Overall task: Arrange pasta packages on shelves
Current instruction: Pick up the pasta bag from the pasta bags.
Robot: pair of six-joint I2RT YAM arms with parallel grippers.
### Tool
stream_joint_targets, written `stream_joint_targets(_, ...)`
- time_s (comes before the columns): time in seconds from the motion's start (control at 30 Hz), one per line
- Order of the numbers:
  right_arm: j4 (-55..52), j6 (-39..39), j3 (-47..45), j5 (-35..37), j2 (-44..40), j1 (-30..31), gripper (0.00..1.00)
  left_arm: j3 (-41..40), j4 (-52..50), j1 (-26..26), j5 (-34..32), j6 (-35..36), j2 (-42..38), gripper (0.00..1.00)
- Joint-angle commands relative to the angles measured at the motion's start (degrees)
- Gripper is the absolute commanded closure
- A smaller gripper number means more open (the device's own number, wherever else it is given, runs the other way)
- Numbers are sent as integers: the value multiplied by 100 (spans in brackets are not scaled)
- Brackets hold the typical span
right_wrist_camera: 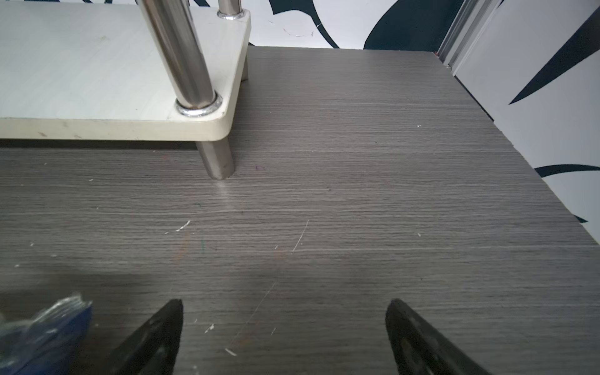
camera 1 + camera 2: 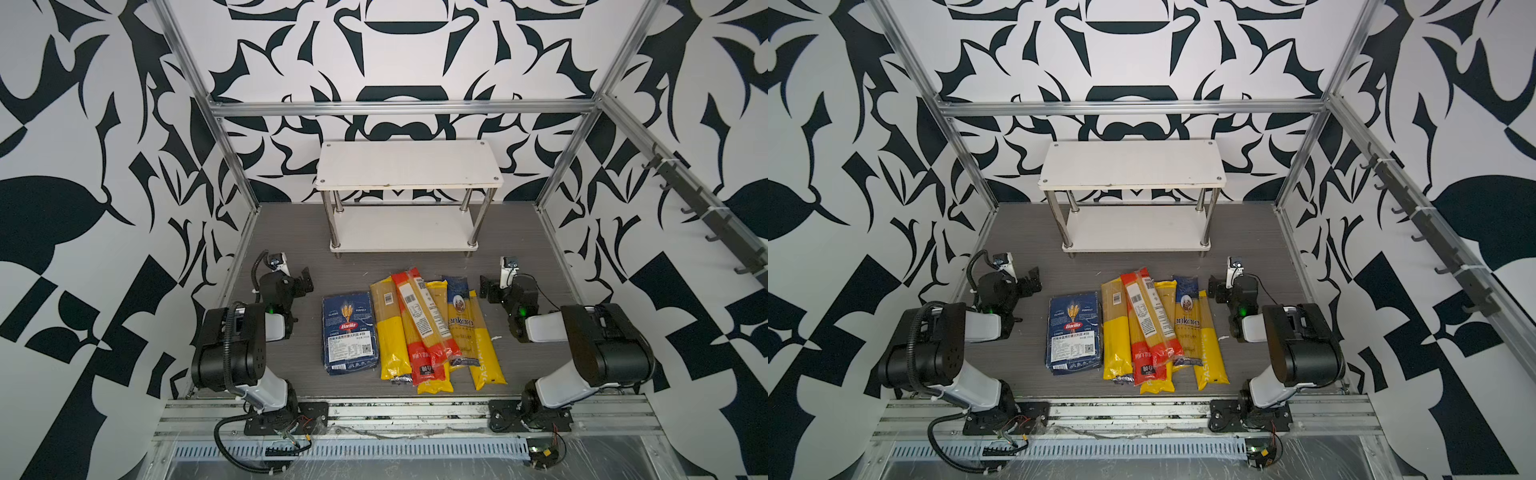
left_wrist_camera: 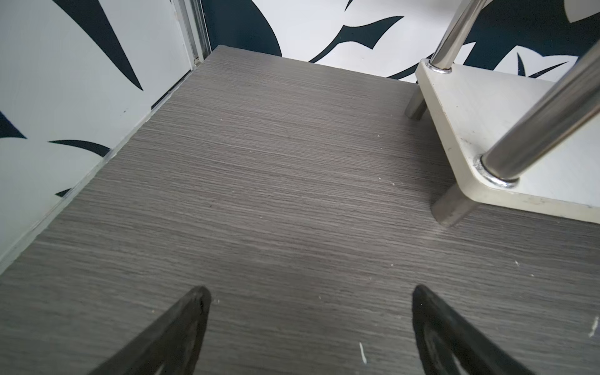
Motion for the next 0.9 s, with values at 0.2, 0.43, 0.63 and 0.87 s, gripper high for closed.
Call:
stream_joint_targets(0.2, 133, 27, 128, 28, -65, 11, 0, 37, 13, -13, 74, 27, -88, 1)
stream_joint_targets(0.43, 126, 28, 136, 28, -65, 5, 0, 37, 10, -14, 73, 27, -83, 1)
stream_joint_targets(0.63, 122, 16, 136, 28, -66, 9, 0, 37, 11, -9, 75, 27, -83, 1)
stream_joint_targets(0.87, 127, 20, 128, 33, -64, 12, 0, 41, -16, -16, 70, 27, -98, 1)
